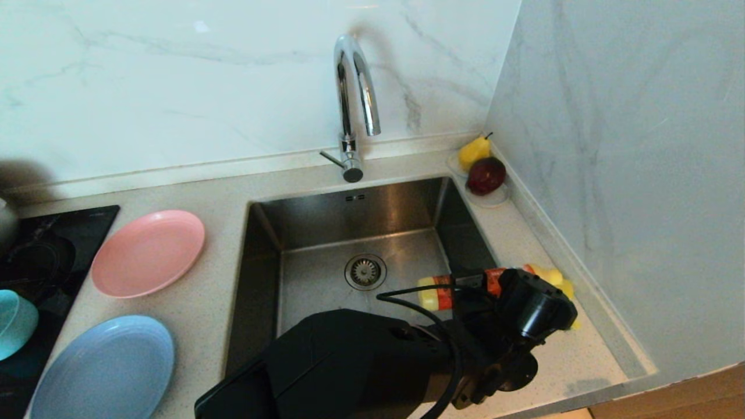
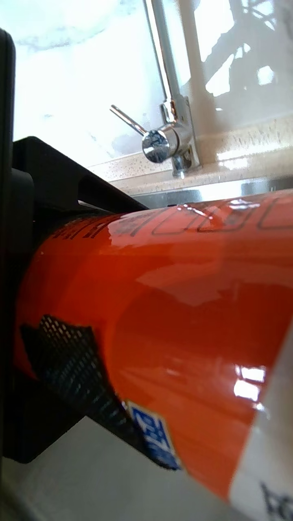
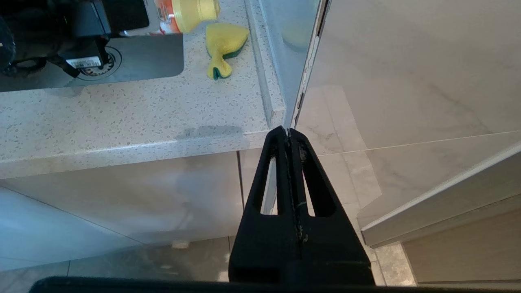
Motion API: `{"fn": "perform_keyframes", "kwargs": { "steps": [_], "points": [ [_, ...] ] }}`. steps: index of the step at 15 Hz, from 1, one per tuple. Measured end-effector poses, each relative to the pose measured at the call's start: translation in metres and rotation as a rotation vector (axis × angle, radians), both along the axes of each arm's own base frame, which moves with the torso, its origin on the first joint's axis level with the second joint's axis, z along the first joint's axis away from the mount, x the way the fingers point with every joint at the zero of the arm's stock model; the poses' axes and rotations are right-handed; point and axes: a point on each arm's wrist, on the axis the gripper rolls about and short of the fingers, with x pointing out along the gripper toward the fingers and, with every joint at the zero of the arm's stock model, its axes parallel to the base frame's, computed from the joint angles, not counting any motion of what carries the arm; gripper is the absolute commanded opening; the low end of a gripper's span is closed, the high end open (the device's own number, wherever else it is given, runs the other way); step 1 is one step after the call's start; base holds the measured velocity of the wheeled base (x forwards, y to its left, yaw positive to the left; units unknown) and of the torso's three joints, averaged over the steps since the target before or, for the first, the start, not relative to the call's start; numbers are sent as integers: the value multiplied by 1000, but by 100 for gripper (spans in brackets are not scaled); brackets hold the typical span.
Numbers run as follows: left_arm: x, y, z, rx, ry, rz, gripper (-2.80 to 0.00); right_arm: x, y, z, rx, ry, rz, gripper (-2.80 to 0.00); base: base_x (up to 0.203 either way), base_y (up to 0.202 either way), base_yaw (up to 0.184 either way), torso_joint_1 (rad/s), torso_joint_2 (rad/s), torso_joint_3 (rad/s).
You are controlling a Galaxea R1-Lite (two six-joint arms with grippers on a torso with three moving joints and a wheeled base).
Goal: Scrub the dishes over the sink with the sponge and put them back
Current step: Squeeze it onto the sponge
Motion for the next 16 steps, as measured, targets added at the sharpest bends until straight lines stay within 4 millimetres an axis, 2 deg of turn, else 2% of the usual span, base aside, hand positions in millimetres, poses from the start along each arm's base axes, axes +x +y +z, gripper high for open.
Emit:
{"fn": "perform_keyframes", "kwargs": {
  "steps": [4,11,16],
  "points": [
    [-1,1,1,6,3,-1,-280,0,0,0,0,0,-1,-280,0,0,0,0,0,0],
    [-7,-3,-12,35,20,-14,-280,0,0,0,0,0,-1,-280,0,0,0,0,0,0],
    [-6,-3,-8,-14,5,-7,-280,0,0,0,0,0,-1,-280,0,0,0,0,0,0]
  ]
}}
